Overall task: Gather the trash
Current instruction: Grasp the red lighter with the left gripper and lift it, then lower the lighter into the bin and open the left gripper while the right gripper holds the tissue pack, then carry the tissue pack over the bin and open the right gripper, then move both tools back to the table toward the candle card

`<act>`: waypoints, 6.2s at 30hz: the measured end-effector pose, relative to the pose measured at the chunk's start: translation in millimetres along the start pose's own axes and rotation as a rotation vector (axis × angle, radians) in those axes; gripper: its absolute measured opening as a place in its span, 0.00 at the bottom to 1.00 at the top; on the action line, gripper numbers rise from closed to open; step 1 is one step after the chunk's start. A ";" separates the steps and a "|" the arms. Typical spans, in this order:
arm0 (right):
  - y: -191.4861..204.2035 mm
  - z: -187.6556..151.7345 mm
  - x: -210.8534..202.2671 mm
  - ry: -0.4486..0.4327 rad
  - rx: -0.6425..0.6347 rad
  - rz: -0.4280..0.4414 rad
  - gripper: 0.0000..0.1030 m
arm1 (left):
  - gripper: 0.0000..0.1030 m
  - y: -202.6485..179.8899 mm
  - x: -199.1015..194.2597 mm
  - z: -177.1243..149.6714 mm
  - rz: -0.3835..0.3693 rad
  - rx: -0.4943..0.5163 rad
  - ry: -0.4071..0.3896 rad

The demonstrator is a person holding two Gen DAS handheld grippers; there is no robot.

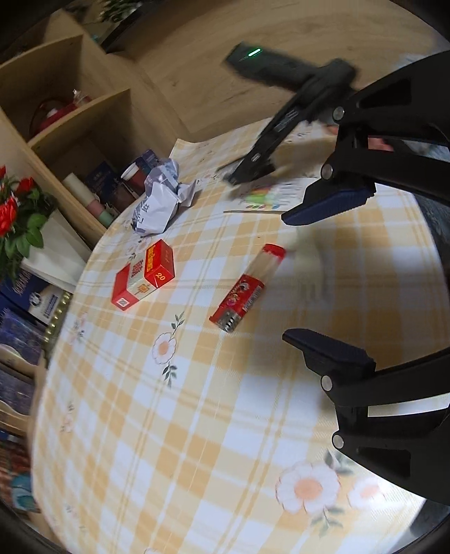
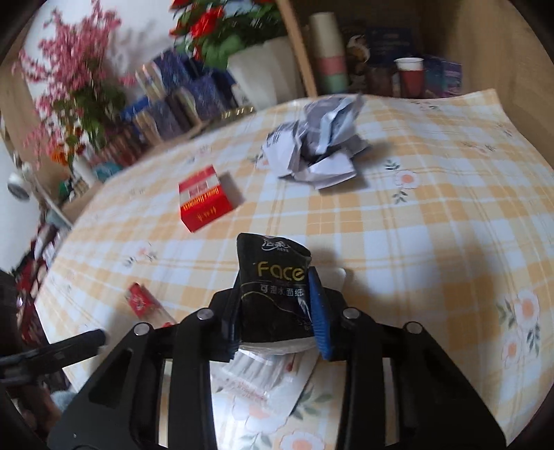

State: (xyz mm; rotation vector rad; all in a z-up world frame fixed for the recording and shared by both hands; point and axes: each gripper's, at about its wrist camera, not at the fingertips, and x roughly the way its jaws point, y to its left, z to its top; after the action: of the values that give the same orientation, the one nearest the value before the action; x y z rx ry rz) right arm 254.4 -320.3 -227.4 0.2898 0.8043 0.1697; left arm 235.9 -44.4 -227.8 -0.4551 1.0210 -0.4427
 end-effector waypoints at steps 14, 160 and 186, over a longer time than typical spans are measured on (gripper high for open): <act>-25.9 -34.8 -45.4 -0.177 0.094 0.028 0.34 | 0.41 -38.3 56.8 37.9 0.152 0.204 0.040; 94.7 -155.0 -100.1 0.027 -0.321 -0.059 0.94 | 0.94 43.5 -159.0 -124.3 0.348 0.302 -0.257; 10.1 -73.6 -90.3 0.038 -0.111 -0.146 0.94 | 0.94 -4.4 -97.1 -58.3 0.192 0.398 -0.283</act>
State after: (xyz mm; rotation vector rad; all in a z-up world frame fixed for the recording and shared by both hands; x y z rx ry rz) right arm 138.6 -320.1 -210.8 0.1228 0.8477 0.0825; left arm 140.1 -3.6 -183.1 -0.0575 0.6730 -0.3841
